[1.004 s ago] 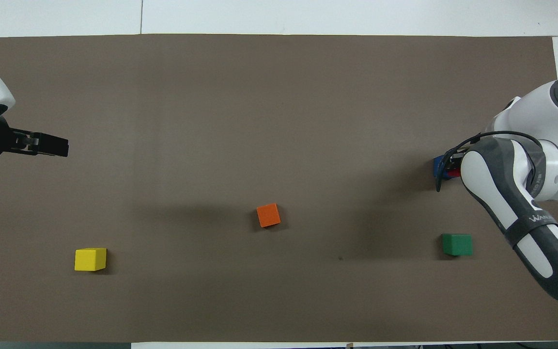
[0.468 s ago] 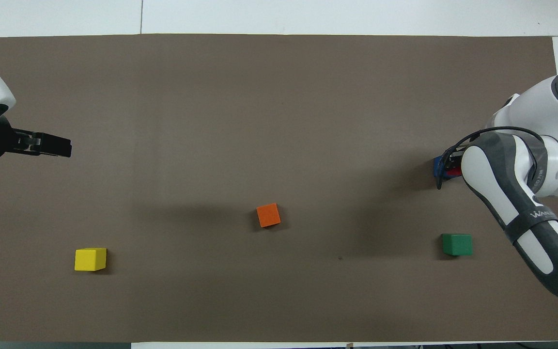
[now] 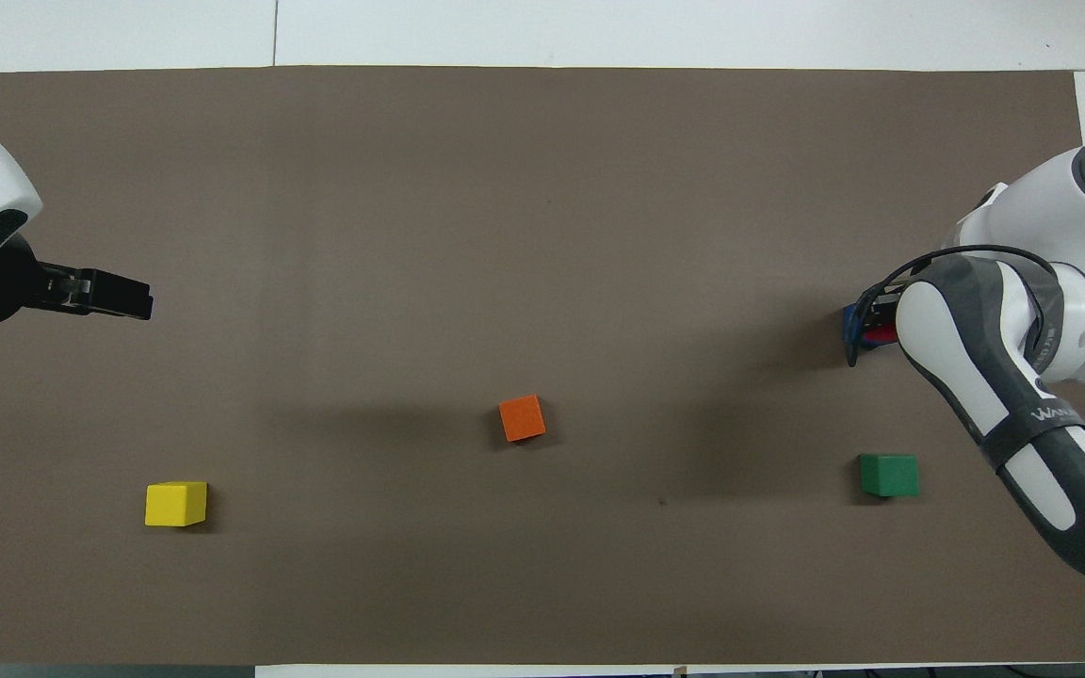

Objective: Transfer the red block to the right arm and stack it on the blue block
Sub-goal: 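Open the right gripper and lift it off the stacked cubes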

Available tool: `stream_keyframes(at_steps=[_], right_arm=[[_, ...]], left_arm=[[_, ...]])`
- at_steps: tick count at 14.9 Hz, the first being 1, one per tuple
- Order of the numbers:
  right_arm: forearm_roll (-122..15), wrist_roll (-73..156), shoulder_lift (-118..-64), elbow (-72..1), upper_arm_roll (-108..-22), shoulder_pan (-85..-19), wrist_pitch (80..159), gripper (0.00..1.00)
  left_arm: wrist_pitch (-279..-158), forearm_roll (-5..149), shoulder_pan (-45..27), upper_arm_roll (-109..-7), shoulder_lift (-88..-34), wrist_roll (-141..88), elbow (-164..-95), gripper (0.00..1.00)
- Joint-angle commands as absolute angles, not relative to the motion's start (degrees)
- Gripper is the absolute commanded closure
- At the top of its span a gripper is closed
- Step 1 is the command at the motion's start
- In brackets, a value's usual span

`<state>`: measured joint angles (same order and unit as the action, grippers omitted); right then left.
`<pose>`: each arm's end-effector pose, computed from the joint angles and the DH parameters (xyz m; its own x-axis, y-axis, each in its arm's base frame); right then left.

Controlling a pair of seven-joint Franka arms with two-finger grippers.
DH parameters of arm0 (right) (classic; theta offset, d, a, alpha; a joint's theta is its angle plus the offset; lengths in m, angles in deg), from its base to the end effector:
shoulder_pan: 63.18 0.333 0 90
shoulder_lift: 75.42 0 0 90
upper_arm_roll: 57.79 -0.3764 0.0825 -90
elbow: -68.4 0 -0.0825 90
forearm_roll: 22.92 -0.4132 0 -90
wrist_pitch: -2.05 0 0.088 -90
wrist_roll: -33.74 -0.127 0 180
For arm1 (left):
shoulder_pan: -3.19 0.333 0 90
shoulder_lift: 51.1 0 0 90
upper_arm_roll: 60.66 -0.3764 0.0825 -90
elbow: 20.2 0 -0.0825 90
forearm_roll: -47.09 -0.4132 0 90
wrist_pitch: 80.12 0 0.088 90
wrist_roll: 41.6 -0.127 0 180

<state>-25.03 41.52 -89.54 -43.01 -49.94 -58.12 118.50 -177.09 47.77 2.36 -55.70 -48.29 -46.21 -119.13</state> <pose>0.6224 -0.0239 0.3669 0.9855 0.0701 -0.1543 0.0682 -0.9975 -0.0177 0.5703 -0.0604 0.6252 0.9837 -0.1790 0.0152 -0.1792 -0.9838 0.0064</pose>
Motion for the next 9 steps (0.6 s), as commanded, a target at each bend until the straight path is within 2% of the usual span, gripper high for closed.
stream_keyframes(at_steps=[1, 4, 5, 9], right_arm=[[-26.5, 43.4, -89.9, -43.3, -50.5, -58.9, 120.0, 0.55], [-26.5, 43.5, -89.8, -43.5, -50.5, -59.0, 120.4, 0.5], [-26.5, 43.4, -89.8, -43.5, -50.5, -59.0, 120.4, 0.45], [-26.6, 43.3, -89.8, -43.5, -50.5, -59.0, 120.5, 0.04]], left_arm=[[-176.6, 48.4, 1.5, -56.4, -46.7, -46.0, -120.7, 0.0], [-176.6, 48.4, 1.6, -56.6, -46.6, -46.1, -120.8, 0.0], [-176.6, 48.3, 1.6, -56.6, -46.6, -46.2, -120.8, 0.0], [-175.1, 48.0, 1.9, -56.7, -47.4, -46.3, -118.6, 0.0]])
